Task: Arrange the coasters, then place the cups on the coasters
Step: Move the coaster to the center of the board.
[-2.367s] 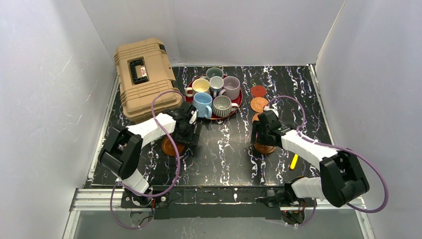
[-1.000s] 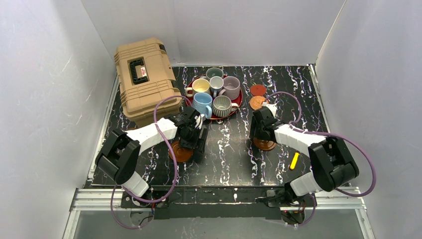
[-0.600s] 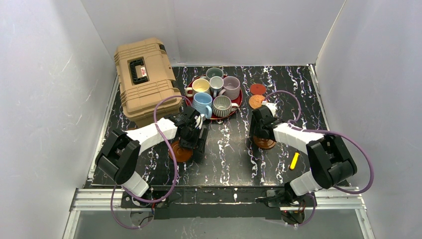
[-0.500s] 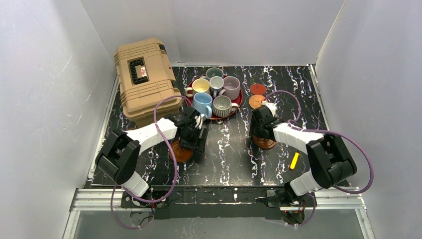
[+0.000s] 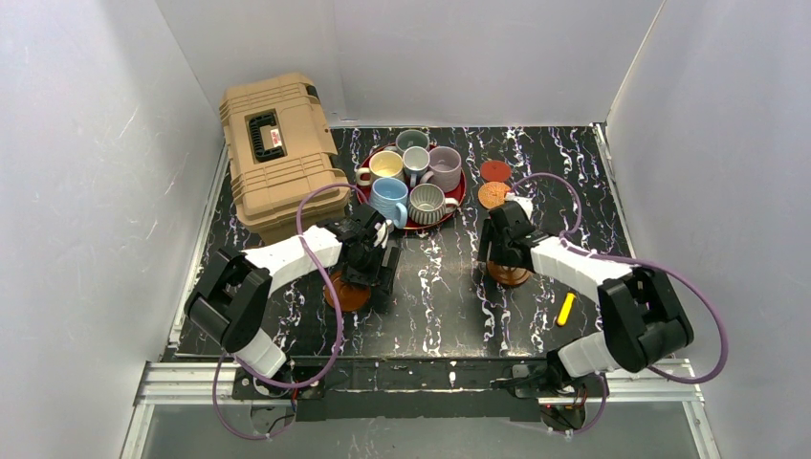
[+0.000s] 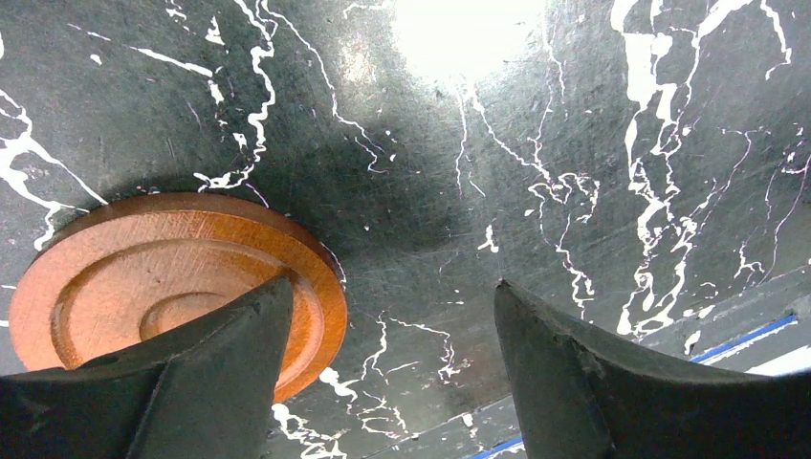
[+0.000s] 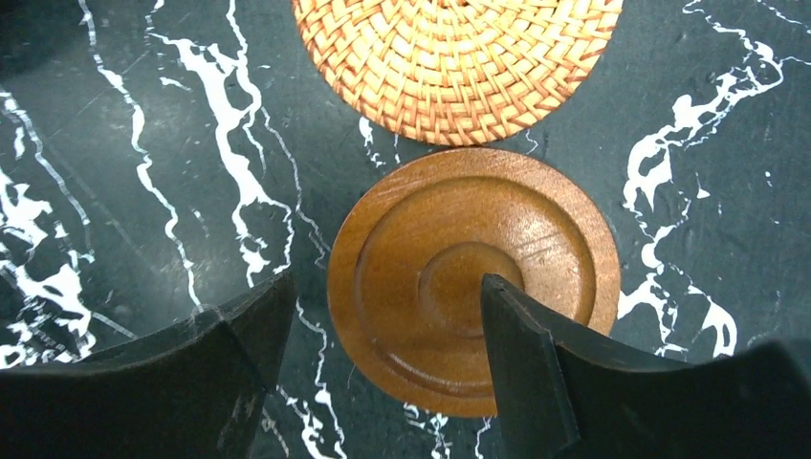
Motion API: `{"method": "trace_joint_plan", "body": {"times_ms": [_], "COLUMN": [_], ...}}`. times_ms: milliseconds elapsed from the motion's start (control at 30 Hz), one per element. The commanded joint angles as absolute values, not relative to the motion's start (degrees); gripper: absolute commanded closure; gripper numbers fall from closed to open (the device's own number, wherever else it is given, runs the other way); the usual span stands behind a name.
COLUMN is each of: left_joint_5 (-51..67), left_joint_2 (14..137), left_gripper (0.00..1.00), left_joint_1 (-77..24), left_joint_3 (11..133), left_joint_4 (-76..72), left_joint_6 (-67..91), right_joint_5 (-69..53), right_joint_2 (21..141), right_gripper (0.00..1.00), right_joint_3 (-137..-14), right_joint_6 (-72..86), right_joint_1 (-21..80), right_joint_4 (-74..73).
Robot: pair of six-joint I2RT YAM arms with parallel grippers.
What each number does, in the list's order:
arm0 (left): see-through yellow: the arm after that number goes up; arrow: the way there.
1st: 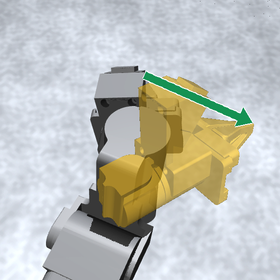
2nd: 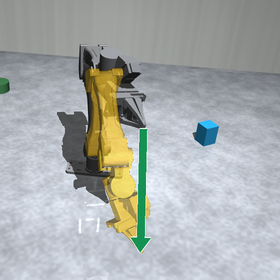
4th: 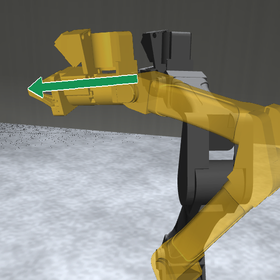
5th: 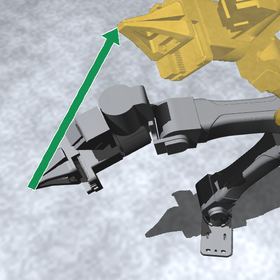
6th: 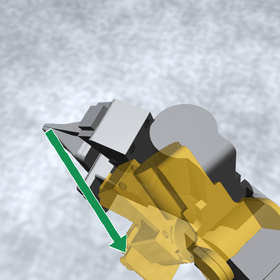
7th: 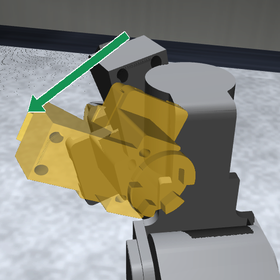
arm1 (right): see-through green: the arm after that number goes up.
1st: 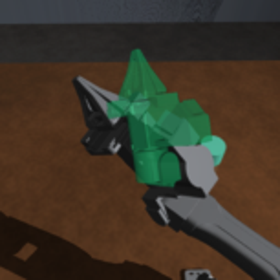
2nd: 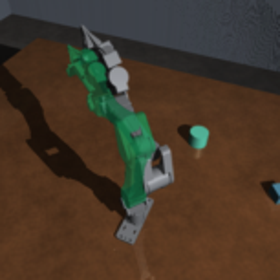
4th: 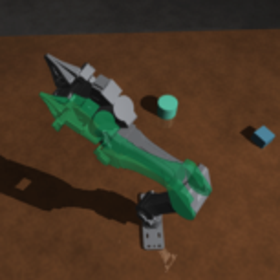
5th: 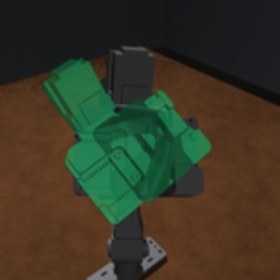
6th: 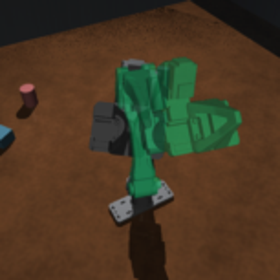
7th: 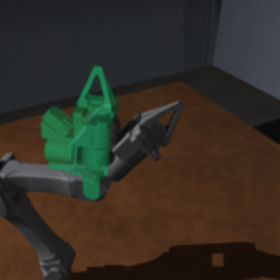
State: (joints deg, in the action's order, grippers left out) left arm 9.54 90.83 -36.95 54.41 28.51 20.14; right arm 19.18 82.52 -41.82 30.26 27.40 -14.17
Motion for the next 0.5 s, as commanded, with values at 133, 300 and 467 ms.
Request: {"method": "trace_joint_plan", "body": {"times_ms": [133, 300, 467], "left_joint_5": [4.28, -1.81, -3.23], "left_joint_2": [85.46, 79.05, 77.98], "left_gripper": [0.24, 0.23, 0.21], "left_joint_1": [-37.62, -37.62, -37.57], "left_joint_3": [53.61, 51.59, 50.96], "left_joint_4": [30.76, 30.86, 33.86], "left_joint_6": [20.93, 21.19, 23.61], "right_joint_5": [17.15, 17.1, 17.53], "right_joint_2": [74.28, 70.62, 66.27], "right_gripper": [0.19, 0.17, 0.15], "right_joint_3": [-44.61, -45.51, -45.15], "right_joint_6": [29.82, 28.96, 29.11], "right_joint_1": [27.24, 27.25, 27.24], "right_joint_4": [-19.2, -21.81, -23.51]}}
